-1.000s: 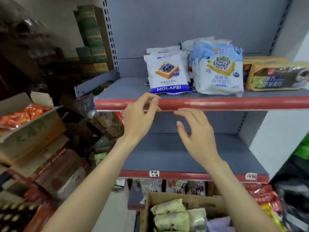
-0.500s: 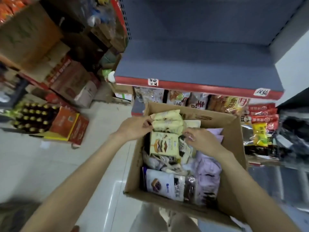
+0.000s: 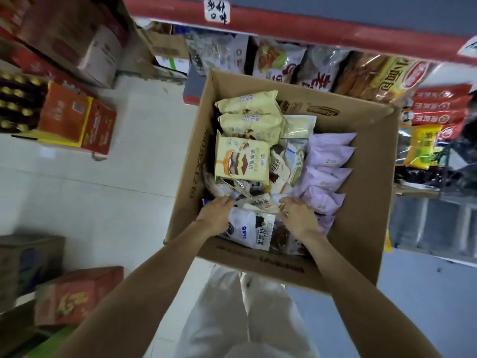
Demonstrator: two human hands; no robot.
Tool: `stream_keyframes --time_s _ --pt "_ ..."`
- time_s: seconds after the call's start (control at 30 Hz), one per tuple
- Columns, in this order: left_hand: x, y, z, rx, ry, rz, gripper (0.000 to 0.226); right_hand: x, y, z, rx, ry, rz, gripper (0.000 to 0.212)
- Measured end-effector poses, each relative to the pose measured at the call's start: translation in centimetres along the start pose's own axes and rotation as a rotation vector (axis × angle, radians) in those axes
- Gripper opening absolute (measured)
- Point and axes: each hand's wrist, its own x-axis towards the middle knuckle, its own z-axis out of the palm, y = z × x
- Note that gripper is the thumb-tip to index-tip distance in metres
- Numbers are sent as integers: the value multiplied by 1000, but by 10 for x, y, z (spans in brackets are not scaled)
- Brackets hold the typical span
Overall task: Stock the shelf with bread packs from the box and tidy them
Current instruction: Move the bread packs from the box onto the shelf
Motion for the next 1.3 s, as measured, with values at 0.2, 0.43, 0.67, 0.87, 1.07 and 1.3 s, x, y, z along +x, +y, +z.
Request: stream_keyframes --time_s 0.2,0.43,0.67,0.87,1.07,1.3 --pt "28 -4 21 261 -78 28 72 0 22 30 54 -71 96 44" --pt "29 -13 17 305 -83 92 55 20 19 3 199 253 39 33" --pt "12 -31 11 -32 100 -63 57 106 -34 -43 143 154 -202 60" --pt "11 -32 15 -43 164 -72 57 154 -53 -51 39 -121 -23 114" --pt "8 -35 19 -43 238 -79 58 139 -35 -41 -329 -186 -122 102" --pt "6 -33 22 -50 250 -105 53 117 -33 -22 151 -292 -189 80"
